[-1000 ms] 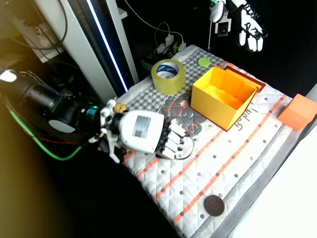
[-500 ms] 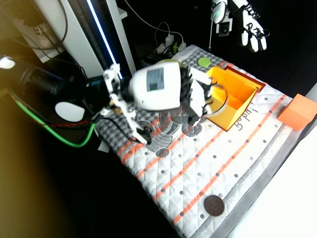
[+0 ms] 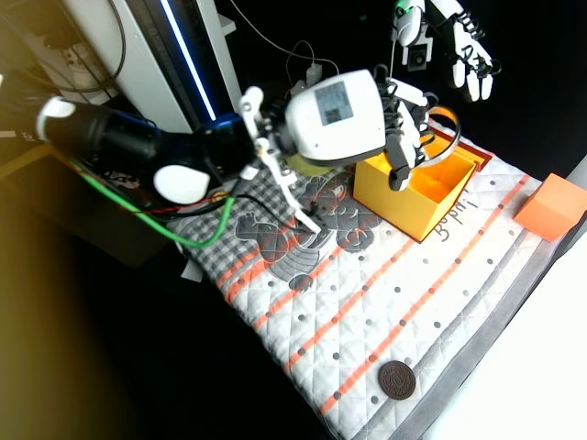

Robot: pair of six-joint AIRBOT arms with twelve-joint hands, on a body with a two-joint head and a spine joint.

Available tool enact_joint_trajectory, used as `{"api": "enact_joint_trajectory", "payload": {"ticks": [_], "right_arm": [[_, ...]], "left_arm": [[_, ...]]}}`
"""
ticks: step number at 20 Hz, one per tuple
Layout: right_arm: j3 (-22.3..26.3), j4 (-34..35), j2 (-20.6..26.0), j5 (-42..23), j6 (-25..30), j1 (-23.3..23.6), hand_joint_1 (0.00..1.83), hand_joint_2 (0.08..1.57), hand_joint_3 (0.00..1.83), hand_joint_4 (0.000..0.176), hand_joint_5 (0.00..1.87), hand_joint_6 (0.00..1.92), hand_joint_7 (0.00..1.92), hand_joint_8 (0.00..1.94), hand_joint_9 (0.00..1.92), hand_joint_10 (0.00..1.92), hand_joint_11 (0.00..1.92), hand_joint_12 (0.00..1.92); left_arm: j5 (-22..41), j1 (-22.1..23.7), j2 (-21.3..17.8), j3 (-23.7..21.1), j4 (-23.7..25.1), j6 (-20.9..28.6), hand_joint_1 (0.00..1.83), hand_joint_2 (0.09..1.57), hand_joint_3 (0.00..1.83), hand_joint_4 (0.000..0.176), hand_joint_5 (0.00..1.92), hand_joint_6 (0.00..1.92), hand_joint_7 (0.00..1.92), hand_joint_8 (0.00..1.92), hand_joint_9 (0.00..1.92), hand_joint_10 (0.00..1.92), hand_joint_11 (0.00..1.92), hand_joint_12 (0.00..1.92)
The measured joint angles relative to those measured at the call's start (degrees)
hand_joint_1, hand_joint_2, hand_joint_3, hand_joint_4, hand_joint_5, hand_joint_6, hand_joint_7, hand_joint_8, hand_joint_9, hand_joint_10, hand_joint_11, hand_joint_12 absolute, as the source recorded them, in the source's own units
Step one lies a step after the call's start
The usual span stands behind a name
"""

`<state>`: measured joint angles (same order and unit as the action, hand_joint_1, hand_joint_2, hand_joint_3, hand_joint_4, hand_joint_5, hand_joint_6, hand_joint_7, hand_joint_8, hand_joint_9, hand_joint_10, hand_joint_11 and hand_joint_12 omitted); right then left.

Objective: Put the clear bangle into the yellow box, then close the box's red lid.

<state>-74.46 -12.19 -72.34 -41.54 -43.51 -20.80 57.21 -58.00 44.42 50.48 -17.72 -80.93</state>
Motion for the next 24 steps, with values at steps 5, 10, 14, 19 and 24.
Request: {"api": "enact_joint_trajectory", "payload": {"ticks": [5, 10, 14, 19, 24], "right_arm": [[-1.6, 0.5, -2.1, 4.5, 0.1, 1.3, 1.28, 1.09, 0.0, 0.0, 0.9, 0.96, 1.2, 0.77, 1.52, 0.0, 1.29, 0.77], [-1.3, 0.4, -2.3, 5.3, 0.3, 1.3, 1.27, 1.1, 0.0, 0.0, 0.88, 0.96, 1.17, 0.84, 1.53, 0.01, 1.29, 0.78], [-0.1, 0.2, -2.3, 5.3, 0.6, 1.3, 1.26, 1.13, 0.0, 0.0, 0.84, 0.98, 1.09, 1.0, 1.51, 0.01, 1.21, 0.95], [0.1, -0.2, -2.3, 5.3, 0.6, 1.3, 1.26, 1.13, 0.0, 0.0, 0.87, 0.91, 1.08, 1.04, 1.51, 0.01, 1.05, 1.24], [0.1, -0.8, -2.3, 5.3, 0.6, 1.3, 1.1, 1.16, 0.0, 0.0, 0.91, 1.05, 0.85, 0.76, 1.14, 0.01, 0.44, 1.63]], "left_arm": [[-2.1, 1.4, 1.4, 1.3, 0.1, 0.0, 0.0, 1.22, 0.0, 0.168, 0.31, 0.0, 0.26, 0.0, 0.27, 0.0, 0.0, 0.37], [-2.4, 1.5, 1.8, 1.4, 0.3, 0.0, 0.0, 1.23, 0.0, 0.161, 0.31, 0.0, 0.26, 0.0, 0.28, 0.01, 0.01, 0.36], [-2.4, 1.5, 1.8, 1.4, 0.3, 0.0, 0.0, 1.24, 0.0, 0.176, 0.25, 0.0, 0.24, 0.0, 0.28, 0.0, 0.02, 0.38], [-2.4, 1.5, 1.8, 1.4, 0.3, 0.0, 0.01, 1.24, 0.0, 0.176, 0.27, 0.01, 0.23, 0.0, 0.27, 0.0, 0.02, 0.4], [-2.4, 1.5, 1.8, 1.4, 0.3, 0.0, 0.0, 1.23, 0.0, 0.176, 0.28, 0.0, 0.21, 0.0, 0.24, 0.0, 0.0, 0.46]]}}
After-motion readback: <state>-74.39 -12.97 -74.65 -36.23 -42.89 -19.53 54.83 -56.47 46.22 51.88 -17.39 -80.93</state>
